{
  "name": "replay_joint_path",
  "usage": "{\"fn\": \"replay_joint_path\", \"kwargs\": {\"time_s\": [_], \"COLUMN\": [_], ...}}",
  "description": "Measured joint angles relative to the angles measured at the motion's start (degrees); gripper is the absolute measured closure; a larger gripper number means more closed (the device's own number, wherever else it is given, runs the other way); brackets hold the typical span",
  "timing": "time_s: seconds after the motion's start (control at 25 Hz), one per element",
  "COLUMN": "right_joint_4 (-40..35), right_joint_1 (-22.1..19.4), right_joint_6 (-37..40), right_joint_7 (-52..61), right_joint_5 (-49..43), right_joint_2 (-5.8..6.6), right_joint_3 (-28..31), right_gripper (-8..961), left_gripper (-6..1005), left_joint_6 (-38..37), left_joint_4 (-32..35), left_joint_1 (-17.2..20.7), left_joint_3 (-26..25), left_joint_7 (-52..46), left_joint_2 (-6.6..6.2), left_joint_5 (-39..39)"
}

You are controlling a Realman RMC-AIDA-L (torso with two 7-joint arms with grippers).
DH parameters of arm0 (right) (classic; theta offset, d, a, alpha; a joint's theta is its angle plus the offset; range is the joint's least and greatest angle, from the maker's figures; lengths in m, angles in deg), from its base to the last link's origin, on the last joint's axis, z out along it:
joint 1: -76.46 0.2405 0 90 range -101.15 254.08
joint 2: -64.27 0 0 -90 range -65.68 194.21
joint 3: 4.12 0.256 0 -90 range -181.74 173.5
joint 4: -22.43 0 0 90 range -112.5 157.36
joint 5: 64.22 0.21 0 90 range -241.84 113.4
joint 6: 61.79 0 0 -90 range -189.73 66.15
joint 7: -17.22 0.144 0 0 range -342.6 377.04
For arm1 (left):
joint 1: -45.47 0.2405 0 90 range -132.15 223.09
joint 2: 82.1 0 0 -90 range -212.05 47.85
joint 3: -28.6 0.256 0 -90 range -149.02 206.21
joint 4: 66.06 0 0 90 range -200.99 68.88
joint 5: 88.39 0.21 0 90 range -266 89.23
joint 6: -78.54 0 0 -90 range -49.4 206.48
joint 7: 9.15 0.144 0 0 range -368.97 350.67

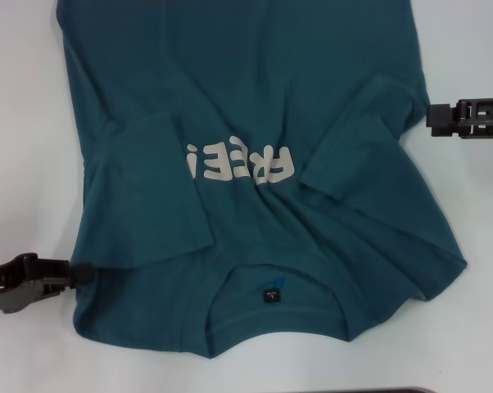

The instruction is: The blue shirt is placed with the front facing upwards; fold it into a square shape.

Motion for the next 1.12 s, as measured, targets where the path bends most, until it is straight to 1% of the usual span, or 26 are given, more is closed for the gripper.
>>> {"fn": "replay_joint_path", "kwargs": {"time_s": [0.24, 0.36, 0.4, 0.44, 0.56, 0.68, 0.8, 1.12], "right_joint_4": [0.0, 0.0, -0.1, -0.1, -0.4, -0.5, -0.4, -0.5], "right_joint_1": [0.0, 0.0, -0.1, -0.1, -0.6, -1.3, -2.0, -2.0], "right_joint_6": [0.0, 0.4, 0.9, 0.9, 1.3, 1.4, 1.8, 3.8], "right_joint_7": [0.0, 0.2, 0.5, 0.5, 1.2, 1.5, 1.5, 2.2], "right_joint_5": [-0.7, -3.2, -5.5, -5.5, -8.0, -8.9, -10.7, -17.6], "right_joint_2": [0.15, 0.75, 1.43, 1.43, 2.32, 2.89, 3.03, 2.94], "right_joint_3": [-0.5, -0.5, -0.3, -0.3, -0.1, -0.4, -0.5, -0.4], "right_gripper": [390, 391, 392, 393, 394, 396, 398, 402], "left_gripper": [914, 941, 950, 959, 958, 957, 956, 953], "left_joint_6": [-0.3, -0.9, -1.1, -1.3, -1.1, -0.8, -1.0, -0.9], "left_joint_4": [0.2, 0.1, 0.1, 0.0, -0.2, -0.2, -0.1, 0.0], "left_joint_1": [0.0, 0.0, 0.1, 0.2, 0.3, 0.2, -0.1, -0.3], "left_joint_3": [-0.2, -0.3, -0.3, -0.4, -0.6, -1.0, -1.2, -1.3], "left_joint_7": [0.0, 0.0, 0.0, -0.1, -0.1, -0.1, -0.1, -0.1], "left_joint_2": [-0.52, -1.29, -1.69, -1.98, -3.36, -3.97, -4.32, -4.33], "left_joint_5": [0.0, -0.2, -0.3, -0.3, -0.4, -0.4, -0.4, -0.4]}}
